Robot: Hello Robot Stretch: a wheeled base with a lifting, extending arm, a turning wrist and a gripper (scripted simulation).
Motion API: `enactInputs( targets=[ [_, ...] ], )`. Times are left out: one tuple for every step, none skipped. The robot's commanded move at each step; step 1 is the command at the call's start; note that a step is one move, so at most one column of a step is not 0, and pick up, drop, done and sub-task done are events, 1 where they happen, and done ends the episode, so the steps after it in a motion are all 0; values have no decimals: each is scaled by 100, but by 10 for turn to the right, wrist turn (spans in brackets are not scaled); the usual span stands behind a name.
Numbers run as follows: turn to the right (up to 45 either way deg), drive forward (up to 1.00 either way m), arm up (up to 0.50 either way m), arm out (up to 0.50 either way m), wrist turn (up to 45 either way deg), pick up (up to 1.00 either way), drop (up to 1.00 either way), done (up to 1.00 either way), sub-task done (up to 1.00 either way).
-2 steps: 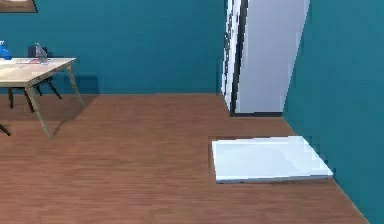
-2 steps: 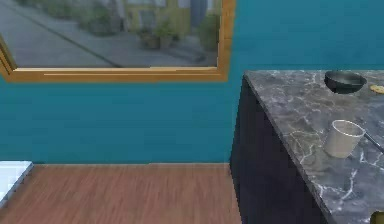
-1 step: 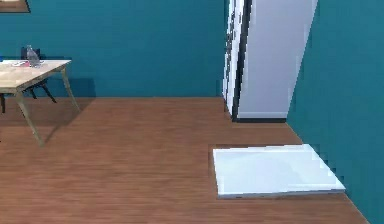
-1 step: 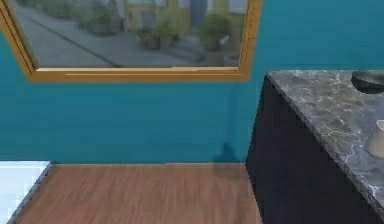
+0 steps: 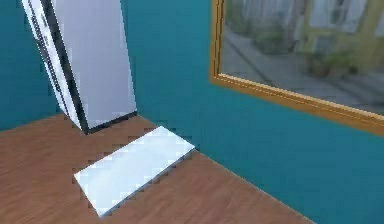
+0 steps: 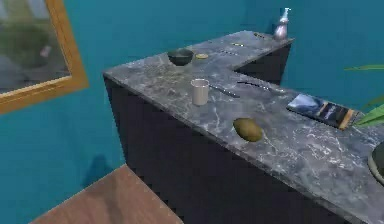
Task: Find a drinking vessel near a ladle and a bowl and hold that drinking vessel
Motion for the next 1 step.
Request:
enactInputs(
  targets=[
    [-450, 0, 0, 0, 0, 0, 0, 0, 0]
  ],
)
